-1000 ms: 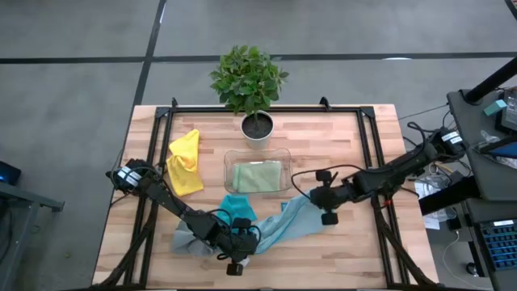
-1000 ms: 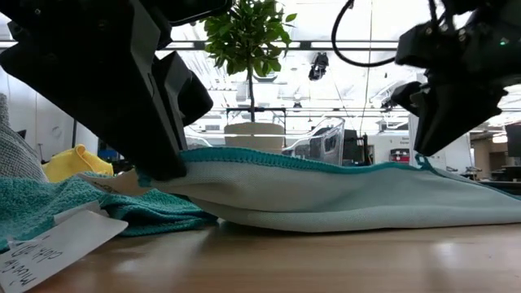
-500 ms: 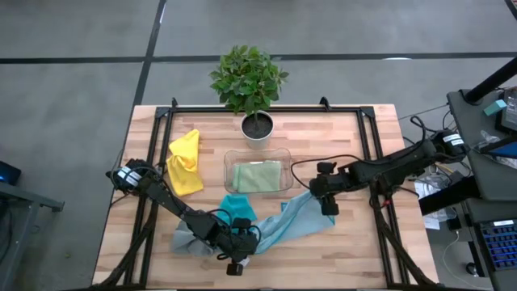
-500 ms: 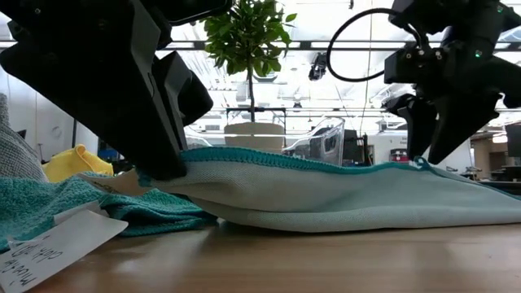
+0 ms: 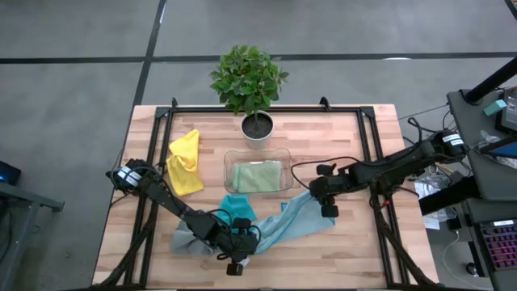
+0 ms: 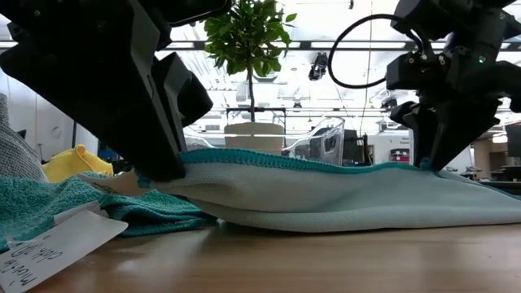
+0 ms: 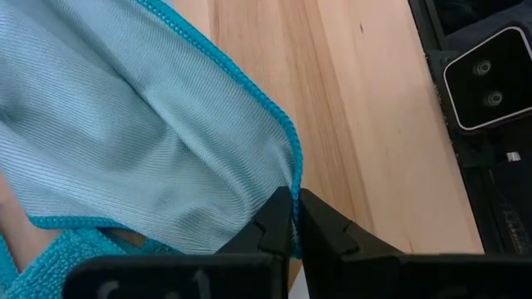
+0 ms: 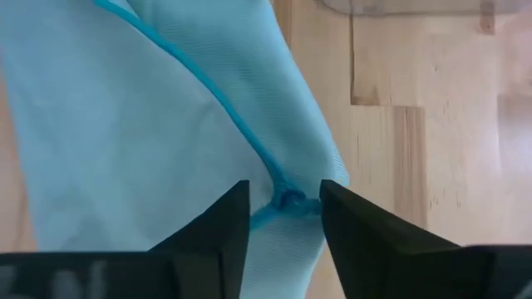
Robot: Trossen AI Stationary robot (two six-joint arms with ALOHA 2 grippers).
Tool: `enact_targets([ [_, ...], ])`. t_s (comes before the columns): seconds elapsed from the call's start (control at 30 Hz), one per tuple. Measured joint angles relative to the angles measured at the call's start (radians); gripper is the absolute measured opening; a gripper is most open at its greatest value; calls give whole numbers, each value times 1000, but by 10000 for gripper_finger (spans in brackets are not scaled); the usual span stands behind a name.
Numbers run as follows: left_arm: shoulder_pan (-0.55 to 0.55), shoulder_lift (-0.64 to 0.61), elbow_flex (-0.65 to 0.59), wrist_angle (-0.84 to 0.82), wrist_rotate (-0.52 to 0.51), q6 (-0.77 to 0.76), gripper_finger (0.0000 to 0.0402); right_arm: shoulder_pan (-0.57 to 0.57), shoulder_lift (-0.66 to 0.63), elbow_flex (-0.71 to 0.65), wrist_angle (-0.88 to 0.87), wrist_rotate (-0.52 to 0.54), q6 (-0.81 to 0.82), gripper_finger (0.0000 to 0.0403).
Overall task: Fold microfiber towels
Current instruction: Fold the light blue microfiber cloth
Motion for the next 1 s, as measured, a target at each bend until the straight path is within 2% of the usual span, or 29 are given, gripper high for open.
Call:
enact_targets([
  [0.17, 0, 0, 0, 0, 0, 0, 0, 0, 0, -11, 22, 0, -2, 90],
  [0.37, 0, 0, 0, 1, 0, 0, 0, 1, -2, -11, 52, -16, -28, 17],
  [0.53, 0, 0, 1, 0, 0, 0, 0, 30, -13, -4, 51, -34, -28, 10],
  [0.8, 0, -1, 8, 0, -23, 1, 0, 156, -102, 53, 54, -33, 2, 9],
  [1.0, 0, -13, 9, -3, -42, 1, 0, 261, -177, 75, 153, 31, 32, 9],
])
